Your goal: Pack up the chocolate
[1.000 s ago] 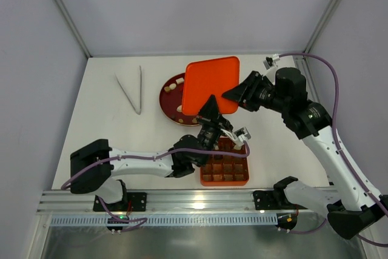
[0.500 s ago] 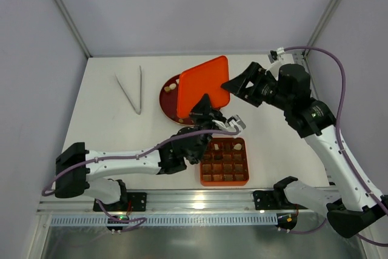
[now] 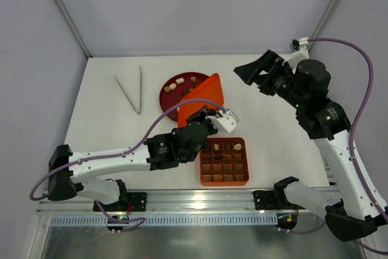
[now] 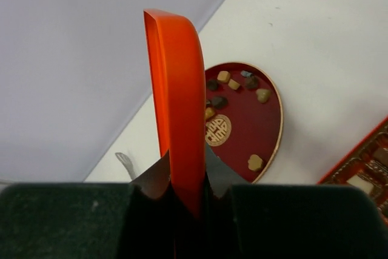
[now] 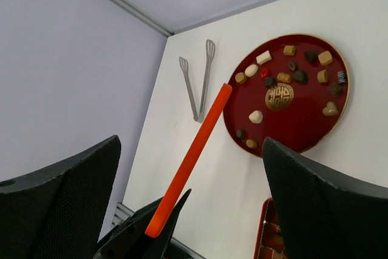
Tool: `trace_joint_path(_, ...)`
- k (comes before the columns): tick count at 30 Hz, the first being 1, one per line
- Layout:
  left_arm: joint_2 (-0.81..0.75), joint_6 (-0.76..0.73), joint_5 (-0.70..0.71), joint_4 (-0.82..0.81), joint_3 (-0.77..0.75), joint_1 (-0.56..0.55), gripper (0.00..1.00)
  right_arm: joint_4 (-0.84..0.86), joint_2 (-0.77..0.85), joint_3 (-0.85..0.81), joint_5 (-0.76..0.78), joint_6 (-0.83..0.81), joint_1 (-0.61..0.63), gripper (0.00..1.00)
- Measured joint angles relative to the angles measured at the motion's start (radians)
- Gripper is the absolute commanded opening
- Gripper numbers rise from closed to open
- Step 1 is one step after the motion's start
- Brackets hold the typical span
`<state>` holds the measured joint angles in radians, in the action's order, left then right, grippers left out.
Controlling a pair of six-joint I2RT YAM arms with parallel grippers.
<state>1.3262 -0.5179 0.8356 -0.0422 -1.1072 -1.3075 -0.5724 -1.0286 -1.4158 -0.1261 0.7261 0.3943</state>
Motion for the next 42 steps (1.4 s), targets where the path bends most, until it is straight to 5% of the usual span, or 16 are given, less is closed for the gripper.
trace_joint_path(10, -0.014, 0.353, -0.127, 0.271, -0.102, 0.040, 0.00, -0.003, 0.021, 0.002, 0.004, -0.026, -0.088, 0.99)
trace_joint_path(19, -0.135, 0.889, -0.470, 0.364, -0.143, 0.343, 0.00, -0.007, 0.059, 0.172, -0.001, -0.070, -0.115, 0.98)
trace_joint_path(24, -0.233, 1.244, -0.666, 0.235, 0.030, 0.471, 0.00, -0.035, 0.110, 0.348, 0.035, -0.086, -0.115, 0.97)
trace_joint_path(31, -0.253, 1.686, -0.811, -0.151, 0.421, 0.479, 0.00, -0.050, 0.183, 0.527, 0.040, -0.076, -0.115, 0.95)
trace_joint_path(42, -0.190, 1.911, -0.750, -0.604, 0.639, 0.351, 0.00, -0.048, 0.272, 0.647, 0.039, -0.063, -0.115, 0.95)
